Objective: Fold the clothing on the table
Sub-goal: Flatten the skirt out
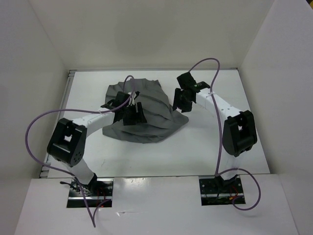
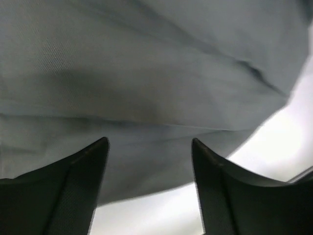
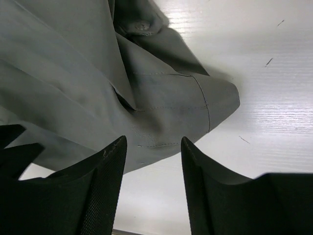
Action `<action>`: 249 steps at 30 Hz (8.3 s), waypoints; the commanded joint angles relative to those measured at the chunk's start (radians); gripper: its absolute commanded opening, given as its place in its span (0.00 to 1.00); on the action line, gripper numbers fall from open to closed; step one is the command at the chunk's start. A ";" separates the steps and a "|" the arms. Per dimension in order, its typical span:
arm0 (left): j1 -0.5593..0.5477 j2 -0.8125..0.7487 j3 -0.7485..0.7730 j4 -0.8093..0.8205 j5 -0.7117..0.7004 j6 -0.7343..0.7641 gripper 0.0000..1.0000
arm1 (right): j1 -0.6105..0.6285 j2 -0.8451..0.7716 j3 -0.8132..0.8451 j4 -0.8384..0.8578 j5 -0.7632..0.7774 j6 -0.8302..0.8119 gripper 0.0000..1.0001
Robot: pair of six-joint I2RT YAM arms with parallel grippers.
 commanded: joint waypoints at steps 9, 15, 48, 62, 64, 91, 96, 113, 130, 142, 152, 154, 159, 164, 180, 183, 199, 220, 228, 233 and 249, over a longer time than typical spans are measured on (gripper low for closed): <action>-0.072 0.204 0.111 -0.086 -0.106 -0.081 0.85 | -0.021 -0.095 -0.023 0.003 0.030 0.022 0.55; -0.072 0.228 0.091 0.008 -0.140 -0.170 0.44 | -0.021 -0.104 -0.053 0.024 -0.002 0.031 0.55; 0.048 -0.323 0.603 -0.257 0.368 0.184 0.00 | -0.145 -0.241 -0.139 0.084 0.036 0.022 0.55; 0.105 0.305 0.816 -0.268 0.192 0.034 0.77 | -0.154 -0.305 -0.211 0.084 -0.042 -0.019 0.55; 0.105 0.232 0.800 -0.259 0.167 0.045 0.85 | -0.154 -0.328 -0.221 0.113 -0.101 -0.045 0.55; -0.343 0.021 0.131 -0.330 -0.204 0.003 0.82 | -0.135 -0.204 -0.195 0.082 -0.165 -0.096 0.55; -0.366 0.092 0.129 -0.330 -0.286 -0.018 0.82 | -0.135 -0.233 -0.237 0.082 -0.165 -0.078 0.55; -0.366 0.069 0.097 -0.261 -0.207 -0.069 0.02 | 0.207 -0.020 -0.112 -0.020 0.266 -0.142 0.59; -0.366 -0.037 0.106 -0.333 -0.164 -0.069 0.02 | 0.231 0.213 0.019 0.053 0.543 -0.139 0.60; -0.320 -0.167 0.097 -0.417 -0.201 -0.041 0.04 | 0.127 0.219 0.010 0.090 0.392 -0.138 0.00; -0.237 -0.241 0.108 -0.541 -0.363 -0.010 0.04 | -0.188 -0.030 -0.059 0.004 0.354 0.023 0.01; -0.237 -0.252 0.095 -0.541 -0.354 -0.010 0.05 | -0.217 -0.099 -0.123 0.004 0.354 0.057 0.12; -0.218 -0.252 0.083 -0.541 -0.354 -0.001 0.05 | -0.230 -0.236 -0.214 -0.017 0.389 0.105 0.31; -0.207 -0.252 0.094 -0.592 -0.431 0.020 0.08 | -0.230 -0.337 -0.214 -0.008 0.308 0.039 0.40; -0.197 -0.212 0.094 -0.540 -0.298 0.059 0.13 | 0.249 -0.101 -0.080 0.082 -0.178 -0.191 0.54; -0.197 -0.212 0.083 -0.531 -0.307 0.059 0.14 | 0.297 -0.034 -0.044 0.092 -0.189 -0.211 0.57; -0.188 -0.221 0.054 -0.532 -0.333 0.020 0.14 | 0.309 0.051 0.091 0.110 0.125 -0.227 0.00; -0.178 -0.243 -0.049 -0.334 -0.011 0.039 0.80 | -0.224 -0.342 -0.080 -0.119 0.222 -0.023 0.55; -0.188 -0.184 -0.029 -0.325 -0.001 0.048 0.81 | -0.102 -0.270 -0.097 -0.142 0.104 -0.034 0.55; -0.188 -0.154 -0.038 -0.305 0.008 0.048 0.81 | -0.015 -0.244 -0.158 -0.120 0.027 -0.004 0.55; -0.228 0.033 -0.049 -0.230 -0.138 -0.010 0.70 | 0.005 -0.212 -0.096 -0.120 0.013 -0.013 0.55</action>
